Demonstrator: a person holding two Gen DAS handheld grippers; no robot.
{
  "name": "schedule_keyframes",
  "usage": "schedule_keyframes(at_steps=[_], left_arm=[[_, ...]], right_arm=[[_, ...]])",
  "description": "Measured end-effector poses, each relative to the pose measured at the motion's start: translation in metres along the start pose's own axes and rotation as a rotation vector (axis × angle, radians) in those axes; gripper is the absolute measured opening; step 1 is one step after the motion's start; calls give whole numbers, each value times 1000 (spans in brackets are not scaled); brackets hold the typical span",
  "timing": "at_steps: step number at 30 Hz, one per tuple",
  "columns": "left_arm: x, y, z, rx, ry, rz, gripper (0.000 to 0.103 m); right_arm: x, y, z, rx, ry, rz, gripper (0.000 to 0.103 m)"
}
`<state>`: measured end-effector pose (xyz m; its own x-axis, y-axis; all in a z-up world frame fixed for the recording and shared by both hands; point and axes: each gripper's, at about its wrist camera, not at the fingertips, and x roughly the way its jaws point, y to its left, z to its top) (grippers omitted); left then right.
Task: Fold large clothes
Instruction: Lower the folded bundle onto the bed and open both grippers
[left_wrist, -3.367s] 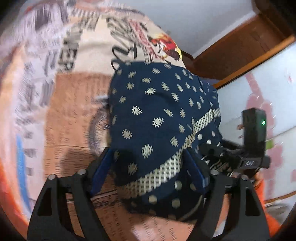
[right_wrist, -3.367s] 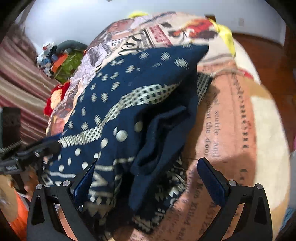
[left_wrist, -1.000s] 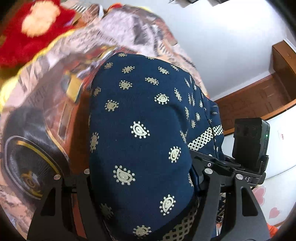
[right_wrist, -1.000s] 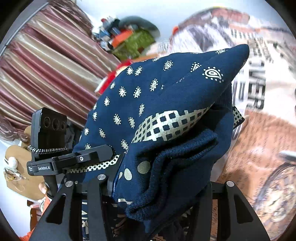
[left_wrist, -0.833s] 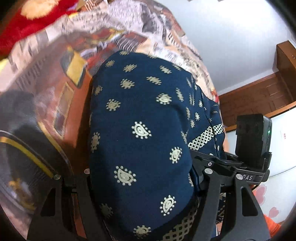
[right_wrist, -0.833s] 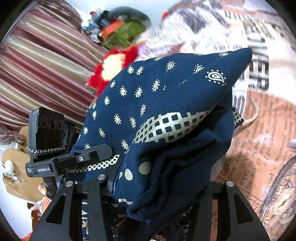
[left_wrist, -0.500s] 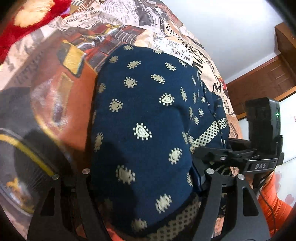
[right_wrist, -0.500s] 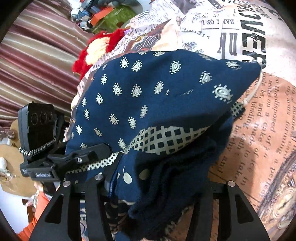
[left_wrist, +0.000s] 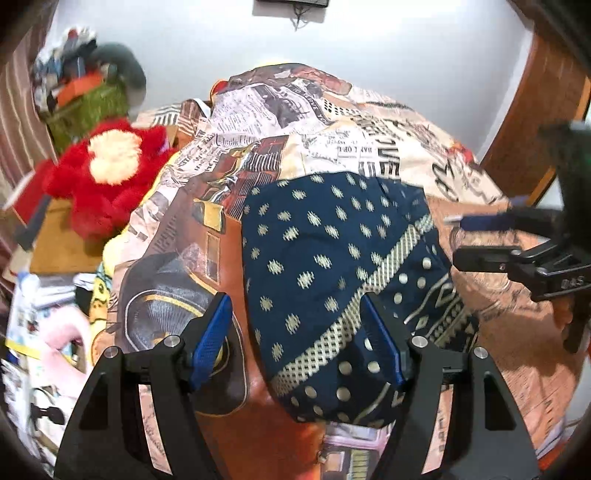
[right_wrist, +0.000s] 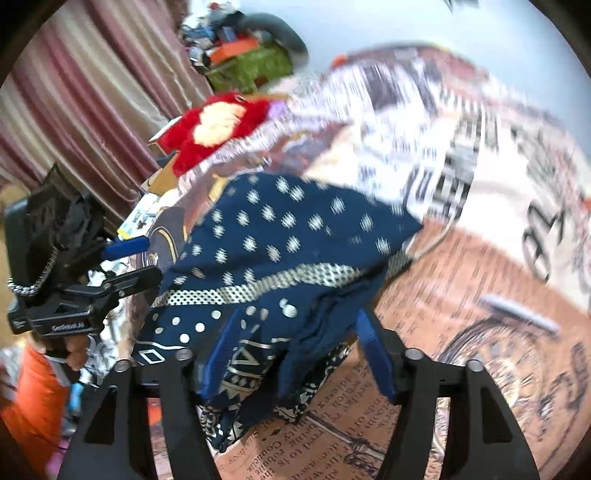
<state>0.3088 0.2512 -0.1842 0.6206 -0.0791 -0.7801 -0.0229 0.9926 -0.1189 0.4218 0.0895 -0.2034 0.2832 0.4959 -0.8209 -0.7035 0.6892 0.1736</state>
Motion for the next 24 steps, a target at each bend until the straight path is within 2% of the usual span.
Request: schedule_keyframes(at_steps=[5, 8, 11, 15, 17, 24], left_arm=[[15, -11, -24, 53, 44, 54, 71], [18, -10, -37, 61, 33, 76, 74], [16, -3, -49, 32, 32, 75, 84], [13, -3, -62, 42, 22, 65, 85], [10, -7, -67, 71, 9, 79, 85], [5, -7, -76, 78, 15, 92, 85]], right_arm=[[13, 30, -10, -151, -7, -72, 75], [36, 30, -18, -205, 68, -112, 76], [52, 17, -31, -240, 137, -150, 77], [48, -16, -37, -123, 171, -57, 87], [46, -31, -39, -69, 189, -20, 88], [37, -32, -46, -92, 186, -32, 89]])
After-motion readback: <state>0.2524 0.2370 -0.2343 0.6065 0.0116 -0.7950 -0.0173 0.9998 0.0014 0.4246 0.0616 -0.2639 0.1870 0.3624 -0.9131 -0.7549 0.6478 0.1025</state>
